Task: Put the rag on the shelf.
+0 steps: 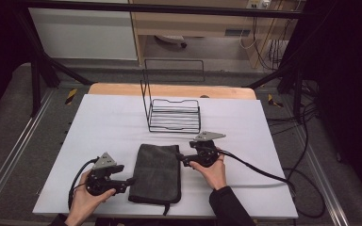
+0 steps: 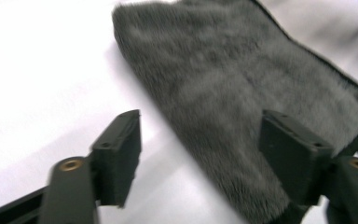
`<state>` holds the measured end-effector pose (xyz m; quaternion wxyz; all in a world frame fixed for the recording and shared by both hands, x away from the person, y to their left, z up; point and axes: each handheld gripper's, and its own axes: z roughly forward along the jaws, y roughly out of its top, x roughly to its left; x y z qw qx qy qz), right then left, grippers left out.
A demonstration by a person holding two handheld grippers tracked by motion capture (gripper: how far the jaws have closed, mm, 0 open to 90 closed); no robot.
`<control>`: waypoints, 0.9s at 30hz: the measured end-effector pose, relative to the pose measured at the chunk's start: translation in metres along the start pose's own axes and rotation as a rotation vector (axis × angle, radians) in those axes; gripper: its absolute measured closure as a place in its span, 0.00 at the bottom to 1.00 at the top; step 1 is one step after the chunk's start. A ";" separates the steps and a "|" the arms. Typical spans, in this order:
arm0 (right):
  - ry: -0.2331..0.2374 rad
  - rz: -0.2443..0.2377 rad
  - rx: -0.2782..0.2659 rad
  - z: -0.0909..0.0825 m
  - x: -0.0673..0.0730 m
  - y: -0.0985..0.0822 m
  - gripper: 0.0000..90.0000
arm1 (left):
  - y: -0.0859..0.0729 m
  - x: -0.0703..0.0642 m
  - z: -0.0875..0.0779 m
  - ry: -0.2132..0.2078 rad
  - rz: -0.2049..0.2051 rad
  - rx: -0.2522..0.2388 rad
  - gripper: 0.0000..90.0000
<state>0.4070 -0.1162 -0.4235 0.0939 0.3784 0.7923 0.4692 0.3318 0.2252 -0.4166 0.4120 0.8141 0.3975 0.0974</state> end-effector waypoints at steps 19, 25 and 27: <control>0.033 0.040 0.003 -0.042 -0.017 -0.042 0.04 | 0.053 0.031 0.033 0.089 -0.015 -0.019 0.12; 0.029 0.040 0.004 -0.045 -0.017 -0.047 0.04 | 0.061 0.039 0.049 0.100 -0.043 -0.036 0.19; 0.030 0.040 0.007 -0.045 -0.017 -0.048 0.04 | 0.063 0.041 0.056 0.110 -0.050 -0.028 0.21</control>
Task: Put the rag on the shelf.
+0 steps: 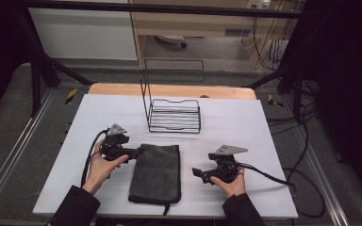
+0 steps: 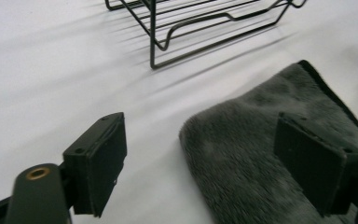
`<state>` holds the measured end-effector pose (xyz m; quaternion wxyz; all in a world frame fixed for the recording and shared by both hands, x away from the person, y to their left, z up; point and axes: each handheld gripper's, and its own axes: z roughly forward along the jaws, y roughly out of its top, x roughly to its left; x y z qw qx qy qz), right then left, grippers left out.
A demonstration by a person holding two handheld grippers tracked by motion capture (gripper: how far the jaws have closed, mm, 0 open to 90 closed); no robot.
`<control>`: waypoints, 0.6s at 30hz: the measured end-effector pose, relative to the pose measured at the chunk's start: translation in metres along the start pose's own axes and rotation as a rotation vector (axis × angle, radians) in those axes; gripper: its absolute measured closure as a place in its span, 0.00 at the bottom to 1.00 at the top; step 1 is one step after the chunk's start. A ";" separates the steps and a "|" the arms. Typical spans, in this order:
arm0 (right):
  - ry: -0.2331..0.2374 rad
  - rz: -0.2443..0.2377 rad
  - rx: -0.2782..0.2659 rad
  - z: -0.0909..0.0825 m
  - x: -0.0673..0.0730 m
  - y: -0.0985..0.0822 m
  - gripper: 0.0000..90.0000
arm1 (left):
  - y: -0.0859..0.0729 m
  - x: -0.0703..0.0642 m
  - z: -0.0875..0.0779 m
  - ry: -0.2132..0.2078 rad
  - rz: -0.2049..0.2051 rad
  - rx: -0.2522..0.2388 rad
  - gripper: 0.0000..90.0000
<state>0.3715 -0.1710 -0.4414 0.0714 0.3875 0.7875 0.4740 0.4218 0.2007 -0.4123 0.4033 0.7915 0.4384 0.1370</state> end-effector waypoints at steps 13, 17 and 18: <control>0.001 -0.003 0.014 0.004 0.000 -0.002 0.04 | -0.008 0.004 0.029 -0.002 -0.032 0.092 0.55; -0.002 0.002 0.020 0.005 0.001 -0.003 0.04 | -0.011 0.003 0.032 -0.025 -0.043 0.104 0.65; 0.000 0.007 0.019 0.006 0.001 -0.003 0.04 | -0.012 0.003 0.032 -0.030 -0.046 0.104 0.67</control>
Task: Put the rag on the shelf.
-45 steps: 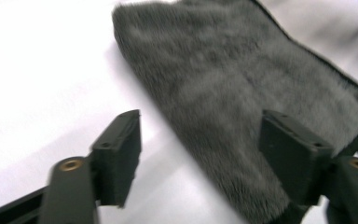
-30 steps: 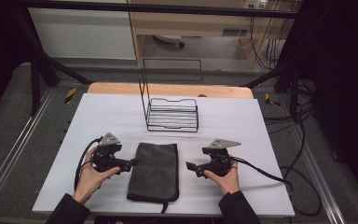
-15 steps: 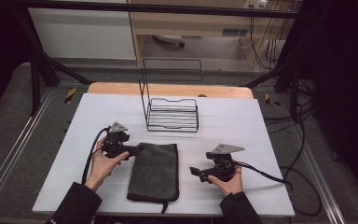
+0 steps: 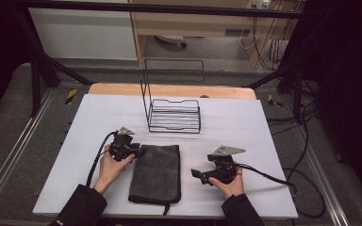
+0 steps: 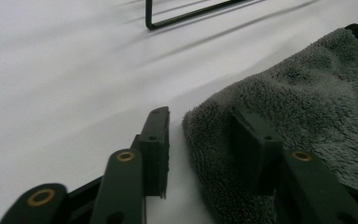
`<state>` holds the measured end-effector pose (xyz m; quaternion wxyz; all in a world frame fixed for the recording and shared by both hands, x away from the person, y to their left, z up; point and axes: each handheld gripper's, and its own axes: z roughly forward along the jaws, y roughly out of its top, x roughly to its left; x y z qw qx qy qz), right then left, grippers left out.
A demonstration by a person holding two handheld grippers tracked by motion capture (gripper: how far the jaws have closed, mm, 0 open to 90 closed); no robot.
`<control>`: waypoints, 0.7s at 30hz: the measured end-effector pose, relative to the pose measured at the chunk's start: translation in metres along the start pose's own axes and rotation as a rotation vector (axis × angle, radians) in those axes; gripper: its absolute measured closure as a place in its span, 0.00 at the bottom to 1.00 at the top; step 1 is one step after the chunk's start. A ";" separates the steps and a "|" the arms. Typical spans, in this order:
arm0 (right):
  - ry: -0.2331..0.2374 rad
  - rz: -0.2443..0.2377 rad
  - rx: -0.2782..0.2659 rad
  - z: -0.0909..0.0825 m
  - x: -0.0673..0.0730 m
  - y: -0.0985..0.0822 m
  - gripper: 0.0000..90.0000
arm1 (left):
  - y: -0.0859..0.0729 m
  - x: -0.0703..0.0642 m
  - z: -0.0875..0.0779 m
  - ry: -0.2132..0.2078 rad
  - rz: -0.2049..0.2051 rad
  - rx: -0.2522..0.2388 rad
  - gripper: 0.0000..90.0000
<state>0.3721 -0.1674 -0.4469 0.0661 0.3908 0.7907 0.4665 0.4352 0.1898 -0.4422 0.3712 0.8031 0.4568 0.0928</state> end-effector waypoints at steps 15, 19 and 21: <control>-0.044 0.022 -0.023 0.011 0.004 0.014 0.01 | -0.004 -0.006 0.003 0.000 0.019 0.005 0.83; -0.055 0.011 -0.022 0.021 0.009 0.026 0.04 | -0.004 -0.007 0.003 0.005 0.029 0.003 0.83; -0.046 -0.001 -0.022 0.028 0.012 0.032 0.07 | -0.005 -0.007 0.003 0.005 0.034 0.000 0.84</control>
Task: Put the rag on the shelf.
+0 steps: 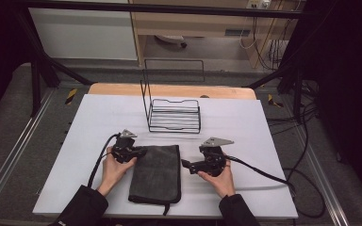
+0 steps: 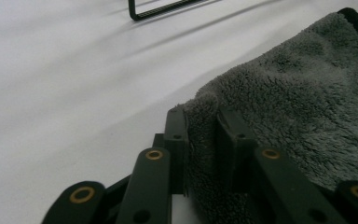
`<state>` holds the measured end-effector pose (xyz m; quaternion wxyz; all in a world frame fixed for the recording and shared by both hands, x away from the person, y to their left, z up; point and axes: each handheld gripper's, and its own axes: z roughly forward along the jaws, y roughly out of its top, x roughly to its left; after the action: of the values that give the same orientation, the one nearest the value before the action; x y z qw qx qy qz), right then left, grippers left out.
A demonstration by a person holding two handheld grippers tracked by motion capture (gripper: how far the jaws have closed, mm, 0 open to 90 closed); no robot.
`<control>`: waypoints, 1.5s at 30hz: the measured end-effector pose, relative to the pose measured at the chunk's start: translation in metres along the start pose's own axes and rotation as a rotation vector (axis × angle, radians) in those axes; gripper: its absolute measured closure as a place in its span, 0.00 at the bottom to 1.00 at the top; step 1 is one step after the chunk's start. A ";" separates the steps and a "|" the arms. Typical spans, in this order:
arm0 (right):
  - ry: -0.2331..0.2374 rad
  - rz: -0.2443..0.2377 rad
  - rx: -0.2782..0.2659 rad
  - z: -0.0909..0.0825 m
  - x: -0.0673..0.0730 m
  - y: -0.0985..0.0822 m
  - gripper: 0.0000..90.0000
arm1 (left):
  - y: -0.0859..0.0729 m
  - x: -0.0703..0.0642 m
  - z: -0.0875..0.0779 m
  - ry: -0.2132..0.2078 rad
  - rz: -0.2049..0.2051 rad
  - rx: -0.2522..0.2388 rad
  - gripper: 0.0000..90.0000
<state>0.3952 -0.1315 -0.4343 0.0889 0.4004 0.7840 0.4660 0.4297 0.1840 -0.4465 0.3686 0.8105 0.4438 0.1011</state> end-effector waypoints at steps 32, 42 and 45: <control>0.040 0.115 0.109 0.067 0.002 0.015 0.84 | -0.004 0.004 0.000 -0.033 -0.004 -0.029 0.84; 0.051 0.150 0.116 0.064 0.001 0.020 0.88 | -0.004 0.006 -0.006 -0.048 -0.024 -0.045 0.89; 0.051 0.142 0.099 0.062 0.003 0.020 0.88 | -0.003 0.008 -0.012 -0.061 -0.026 -0.065 0.89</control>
<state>0.4359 -0.0841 -0.4515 0.0161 0.4468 0.7777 0.4420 0.4263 0.1975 -0.4411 0.4094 0.7950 0.4394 0.0857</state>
